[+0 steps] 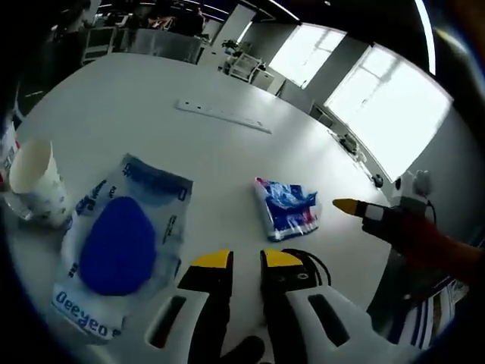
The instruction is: Arrange the tabletop items into an orderly group along one side of the table until the central work area is clear of visible clutter.
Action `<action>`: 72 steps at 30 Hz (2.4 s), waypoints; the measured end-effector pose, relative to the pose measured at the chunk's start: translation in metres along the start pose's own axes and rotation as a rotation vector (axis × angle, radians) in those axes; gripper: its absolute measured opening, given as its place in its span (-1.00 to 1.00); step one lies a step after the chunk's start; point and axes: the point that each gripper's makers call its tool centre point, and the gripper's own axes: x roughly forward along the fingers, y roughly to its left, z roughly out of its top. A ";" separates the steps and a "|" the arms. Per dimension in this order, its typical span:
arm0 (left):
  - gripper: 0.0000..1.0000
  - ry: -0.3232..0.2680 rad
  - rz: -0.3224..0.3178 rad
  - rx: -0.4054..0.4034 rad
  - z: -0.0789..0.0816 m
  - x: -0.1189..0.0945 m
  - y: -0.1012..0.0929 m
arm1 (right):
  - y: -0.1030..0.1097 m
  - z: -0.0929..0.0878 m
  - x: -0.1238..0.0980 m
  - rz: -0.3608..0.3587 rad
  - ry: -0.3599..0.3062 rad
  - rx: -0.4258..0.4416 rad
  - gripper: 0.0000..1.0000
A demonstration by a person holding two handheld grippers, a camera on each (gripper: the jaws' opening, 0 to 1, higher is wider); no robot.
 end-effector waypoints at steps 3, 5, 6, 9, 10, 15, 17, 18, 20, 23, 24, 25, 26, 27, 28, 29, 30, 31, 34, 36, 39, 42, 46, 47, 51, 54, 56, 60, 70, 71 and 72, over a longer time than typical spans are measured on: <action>-0.77 -0.013 0.007 -0.001 -0.001 -0.011 0.008 | 0.010 -0.004 -0.004 0.010 0.001 -0.010 -0.87; -0.77 -0.026 0.017 -0.001 -0.004 -0.023 0.014 | 0.017 -0.008 -0.006 0.016 0.004 -0.021 -0.87; -0.77 -0.030 0.019 -0.001 -0.004 -0.026 0.016 | 0.021 -0.010 -0.006 0.020 0.005 -0.023 -0.87; -0.77 -0.041 0.026 -0.005 -0.007 -0.035 0.025 | 0.031 -0.015 -0.008 0.027 0.010 -0.027 -0.87; -0.77 -0.046 0.030 -0.006 -0.008 -0.040 0.029 | 0.036 -0.018 -0.009 0.032 0.014 -0.031 -0.86; -0.78 -0.057 0.046 -0.019 -0.012 -0.054 0.043 | 0.053 -0.028 -0.009 0.051 0.032 -0.042 -0.85; -0.78 -0.061 0.053 -0.026 -0.015 -0.060 0.049 | 0.059 -0.032 -0.008 0.059 0.041 -0.051 -0.83; -0.78 -0.063 0.057 -0.032 -0.016 -0.063 0.052 | 0.061 -0.033 -0.007 0.061 0.043 -0.052 -0.83; -0.78 -0.065 0.064 -0.034 -0.019 -0.069 0.056 | 0.067 -0.034 -0.007 0.070 0.047 -0.053 -0.83; -0.78 -0.073 0.072 -0.042 -0.021 -0.077 0.063 | 0.076 -0.037 -0.006 0.080 0.054 -0.062 -0.83; -0.78 -0.075 0.073 -0.045 -0.021 -0.078 0.064 | 0.078 -0.037 -0.005 0.084 0.056 -0.063 -0.82; -0.78 -0.078 0.076 -0.047 -0.023 -0.082 0.065 | 0.081 -0.038 -0.005 0.086 0.058 -0.068 -0.82; -0.78 -0.082 0.078 -0.048 -0.023 -0.084 0.066 | 0.083 -0.038 -0.004 0.088 0.059 -0.072 -0.82; -0.78 -0.085 0.079 -0.052 -0.024 -0.086 0.067 | 0.086 -0.039 -0.004 0.093 0.062 -0.073 -0.82; -0.78 -0.086 0.080 -0.056 -0.025 -0.088 0.067 | 0.088 -0.039 -0.003 0.096 0.063 -0.073 -0.81; -0.79 -0.088 0.083 -0.060 -0.027 -0.091 0.068 | 0.091 -0.040 -0.003 0.098 0.065 -0.076 -0.81; -0.79 -0.090 0.085 -0.063 -0.028 -0.092 0.069 | 0.093 -0.041 -0.003 0.102 0.067 -0.081 -0.81; -0.79 -0.092 0.086 -0.067 -0.029 -0.094 0.070 | 0.096 -0.041 -0.002 0.106 0.068 -0.084 -0.81; -0.79 -0.097 0.092 -0.088 -0.034 -0.098 0.074 | 0.104 -0.044 -0.002 0.116 0.076 -0.098 -0.79; -0.79 -0.099 0.097 -0.099 -0.038 -0.101 0.077 | 0.108 -0.047 -0.002 0.122 0.082 -0.102 -0.79; -0.80 -0.104 0.101 -0.111 -0.043 -0.106 0.079 | 0.113 -0.050 -0.001 0.129 0.094 -0.113 -0.78; -0.80 -0.110 0.109 -0.127 -0.046 -0.111 0.084 | 0.117 -0.054 0.002 0.137 0.101 -0.120 -0.78; -0.80 -0.117 0.121 -0.146 -0.052 -0.117 0.090 | 0.126 -0.060 0.004 0.150 0.114 -0.136 -0.76; -0.80 -0.119 0.125 -0.155 -0.055 -0.119 0.092 | 0.130 -0.062 0.004 0.156 0.116 -0.139 -0.76; -0.80 -0.119 0.133 -0.173 -0.061 -0.124 0.097 | 0.138 -0.065 0.007 0.165 0.127 -0.150 -0.75; -0.80 -0.120 0.133 -0.191 -0.065 -0.126 0.101 | 0.142 -0.069 0.009 0.173 0.134 -0.158 -0.75; -0.80 -0.121 0.134 -0.197 -0.066 -0.128 0.101 | 0.148 -0.072 0.008 0.178 0.136 -0.160 -0.75; -0.80 -0.124 0.132 -0.208 -0.069 -0.129 0.102 | 0.155 -0.077 0.007 0.188 0.145 -0.168 -0.74; -0.81 -0.128 0.120 -0.230 -0.073 -0.130 0.103 | 0.165 -0.086 0.002 0.188 0.151 -0.165 -0.74; -0.81 -0.127 0.119 -0.231 -0.073 -0.130 0.103 | 0.165 -0.086 0.002 0.185 0.151 -0.160 -0.74; -0.81 -0.126 0.118 -0.233 -0.074 -0.130 0.104 | 0.165 -0.087 0.001 0.184 0.151 -0.158 -0.75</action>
